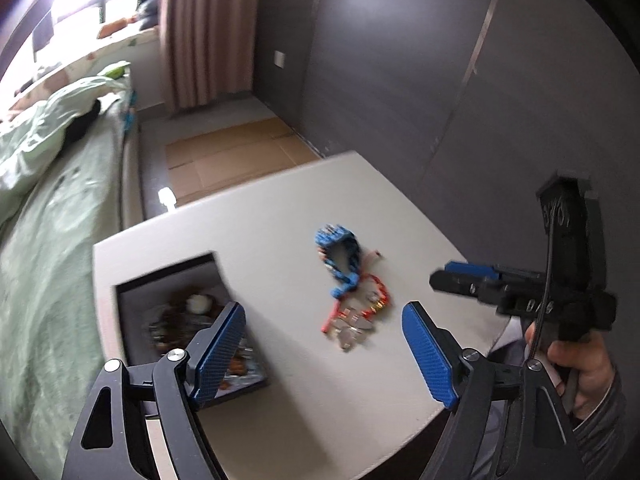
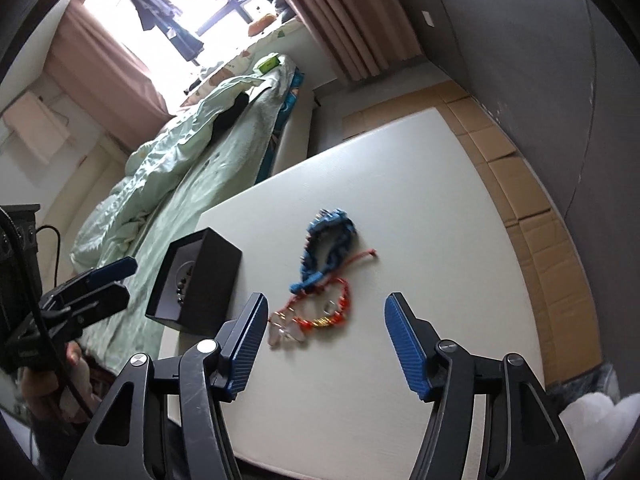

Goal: Organize jewelry
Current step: 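Move both tools back over the remaining jewelry on the table, then move the left tool to the white butterfly pendant and close on it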

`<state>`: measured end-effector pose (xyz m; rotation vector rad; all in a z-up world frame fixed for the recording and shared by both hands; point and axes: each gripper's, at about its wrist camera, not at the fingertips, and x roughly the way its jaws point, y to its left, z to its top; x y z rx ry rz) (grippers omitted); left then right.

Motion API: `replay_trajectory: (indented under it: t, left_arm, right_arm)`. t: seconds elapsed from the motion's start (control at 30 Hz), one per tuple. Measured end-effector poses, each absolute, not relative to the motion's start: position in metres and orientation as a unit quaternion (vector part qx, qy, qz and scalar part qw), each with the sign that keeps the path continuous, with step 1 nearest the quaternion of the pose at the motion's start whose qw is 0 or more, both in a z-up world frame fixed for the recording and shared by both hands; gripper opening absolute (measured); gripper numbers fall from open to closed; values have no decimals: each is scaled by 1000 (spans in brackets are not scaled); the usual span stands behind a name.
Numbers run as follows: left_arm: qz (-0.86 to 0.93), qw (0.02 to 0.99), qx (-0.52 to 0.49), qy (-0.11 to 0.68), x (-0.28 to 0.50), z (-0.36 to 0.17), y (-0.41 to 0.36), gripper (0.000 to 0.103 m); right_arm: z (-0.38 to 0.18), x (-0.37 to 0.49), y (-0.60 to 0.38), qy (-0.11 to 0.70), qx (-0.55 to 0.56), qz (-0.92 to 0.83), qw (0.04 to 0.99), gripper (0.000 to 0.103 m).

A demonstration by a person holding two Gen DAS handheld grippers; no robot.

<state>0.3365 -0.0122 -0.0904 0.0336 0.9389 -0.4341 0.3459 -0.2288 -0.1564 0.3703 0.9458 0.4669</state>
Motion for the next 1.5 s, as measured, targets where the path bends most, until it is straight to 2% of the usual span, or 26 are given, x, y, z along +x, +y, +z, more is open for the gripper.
replay_trajectory:
  t: [0.1, 0.27, 0.57, 0.8, 1.1, 1.2, 1.27, 1.5]
  left_arm:
    - [-215, 858, 36, 465, 338, -104, -32, 74]
    - [-207, 851, 45, 481, 339, -125, -53, 74]
    - [-114, 868, 2, 483, 342, -153, -64, 74]
    - [-66, 868, -16, 492, 342, -177, -71, 64]
    - [-6, 879, -24, 477, 341, -189, -76, 63]
    - [4, 882, -8, 471, 336, -190, -83, 55]
    - [4, 882, -6, 471, 332, -189, -81, 43]
    - [-50, 878, -31, 475, 328, -180, -66, 43]
  right_arm:
    - [-157, 341, -240, 440, 196, 224, 847, 62]
    - [-163, 341, -255, 442, 209, 215, 845, 62]
    - [-167, 340, -274, 438, 235, 226, 838, 62]
    - [-169, 340, -278, 438, 245, 236, 832, 62]
    - [-169, 340, -282, 438, 251, 239, 830, 62]
    - [-170, 340, -282, 439, 250, 239, 829, 62]
    - [-170, 340, -282, 440, 250, 240, 829, 62]
    - [-170, 342, -273, 444, 238, 243, 829, 62]
